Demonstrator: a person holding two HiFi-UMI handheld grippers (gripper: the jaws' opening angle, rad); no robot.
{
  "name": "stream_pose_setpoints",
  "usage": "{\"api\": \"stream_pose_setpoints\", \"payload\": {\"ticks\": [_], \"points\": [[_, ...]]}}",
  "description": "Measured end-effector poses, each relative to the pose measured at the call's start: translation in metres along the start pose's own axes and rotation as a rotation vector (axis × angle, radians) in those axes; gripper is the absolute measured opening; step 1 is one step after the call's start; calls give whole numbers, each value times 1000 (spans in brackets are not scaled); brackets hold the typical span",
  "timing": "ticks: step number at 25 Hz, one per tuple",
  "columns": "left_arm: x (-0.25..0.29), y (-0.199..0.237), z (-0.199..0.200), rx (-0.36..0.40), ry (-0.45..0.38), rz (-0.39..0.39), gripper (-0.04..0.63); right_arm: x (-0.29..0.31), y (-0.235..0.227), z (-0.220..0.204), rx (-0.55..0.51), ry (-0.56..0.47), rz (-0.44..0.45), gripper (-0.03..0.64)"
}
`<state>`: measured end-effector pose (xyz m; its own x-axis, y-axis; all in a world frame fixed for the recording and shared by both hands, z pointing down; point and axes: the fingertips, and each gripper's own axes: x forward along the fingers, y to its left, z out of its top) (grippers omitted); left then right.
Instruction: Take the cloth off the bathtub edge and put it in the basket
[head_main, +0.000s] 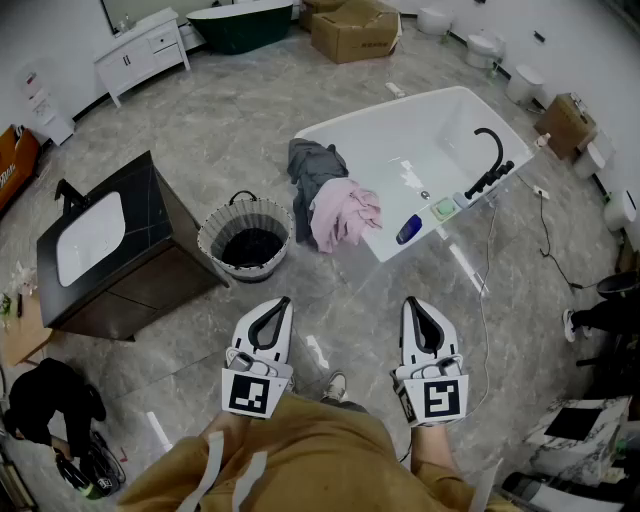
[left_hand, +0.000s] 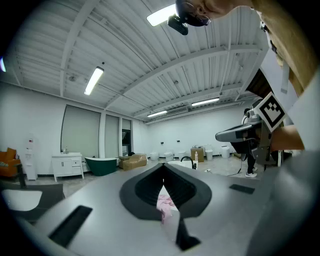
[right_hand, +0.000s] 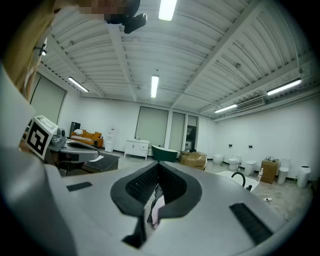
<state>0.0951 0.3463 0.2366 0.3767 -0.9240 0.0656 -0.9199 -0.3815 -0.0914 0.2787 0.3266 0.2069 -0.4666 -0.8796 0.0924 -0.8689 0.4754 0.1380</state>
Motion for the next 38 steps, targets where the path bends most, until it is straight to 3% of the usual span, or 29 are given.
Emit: {"api": "stream_pose_setpoints", "payload": {"ticks": [4, 10, 16, 22, 29, 34, 38], "points": [[6, 2, 3, 56, -33, 15, 5, 2, 3, -6, -12, 6, -6, 5], [5, 1, 22, 245, -111, -13, 5, 7, 16, 1, -119, -28, 8, 5], [-11, 13, 8, 257, -85, -30, 5, 4, 26, -1, -194, -23, -52, 6], [-28, 51, -25, 181, -42, -40, 5, 8, 46, 2, -219, -3, -110, 6], [-17, 60, -35, 162, -96, -125, 5, 24, 81, 4, -245, 19, -124, 6], [-5, 58, -33, 113, -103, -168, 5, 25, 75, 5, -251, 43, -158, 6], [15, 56, -25, 152, -120, -187, 5, 31, 56, -3, -226, 68, -182, 6]]}}
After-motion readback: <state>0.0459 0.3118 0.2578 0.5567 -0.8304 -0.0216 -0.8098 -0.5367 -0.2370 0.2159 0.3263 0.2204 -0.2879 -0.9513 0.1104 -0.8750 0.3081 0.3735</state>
